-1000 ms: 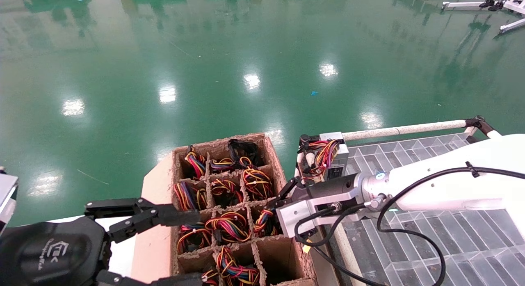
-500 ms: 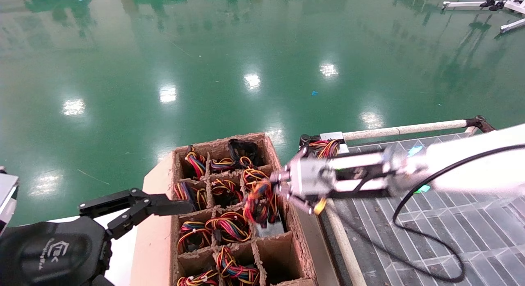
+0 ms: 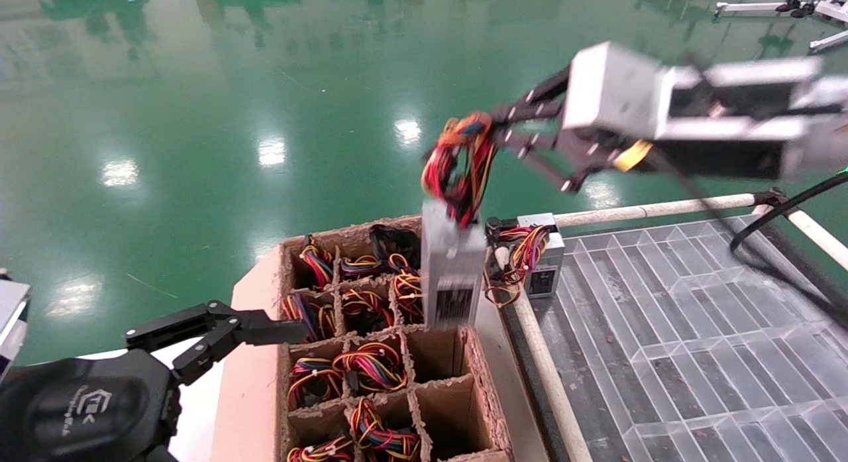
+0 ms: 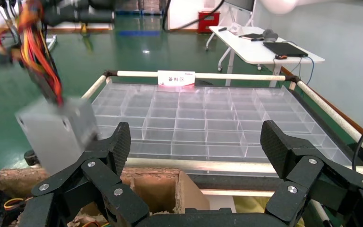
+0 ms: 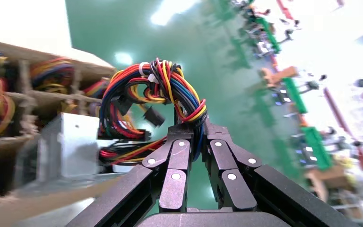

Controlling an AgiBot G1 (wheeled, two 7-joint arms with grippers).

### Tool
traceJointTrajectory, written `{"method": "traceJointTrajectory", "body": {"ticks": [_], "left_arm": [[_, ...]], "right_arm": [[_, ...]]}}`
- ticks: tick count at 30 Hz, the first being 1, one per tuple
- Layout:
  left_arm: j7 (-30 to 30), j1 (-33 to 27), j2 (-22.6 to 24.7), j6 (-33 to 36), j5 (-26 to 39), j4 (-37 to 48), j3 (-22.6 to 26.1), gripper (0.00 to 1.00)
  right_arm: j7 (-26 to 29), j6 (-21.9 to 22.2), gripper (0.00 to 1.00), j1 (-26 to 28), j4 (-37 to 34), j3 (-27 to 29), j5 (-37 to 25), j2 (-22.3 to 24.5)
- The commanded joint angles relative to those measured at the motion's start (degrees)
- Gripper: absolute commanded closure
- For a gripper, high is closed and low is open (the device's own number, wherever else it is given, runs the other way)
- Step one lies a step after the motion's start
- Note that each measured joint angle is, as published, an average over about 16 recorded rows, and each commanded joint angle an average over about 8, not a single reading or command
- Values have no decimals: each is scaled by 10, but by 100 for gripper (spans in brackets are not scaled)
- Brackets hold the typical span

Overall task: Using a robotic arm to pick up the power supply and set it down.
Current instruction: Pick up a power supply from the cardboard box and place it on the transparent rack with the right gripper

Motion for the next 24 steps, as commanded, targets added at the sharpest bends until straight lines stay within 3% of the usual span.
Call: {"method": "traceJointTrajectory", "body": {"ticks": [1,14,24], "left_arm": [[0,0,0,0,0,0,0,0],[0,0,0,0,0,0,0,0],[0,0,0,0,0,0,1,0]], "right_arm": [[9,4,100,6,12,10,6,13],[-32,-25,100,45,-35,31,-2,88],[-77,-57,100,16,-86,31,9,120]]}}
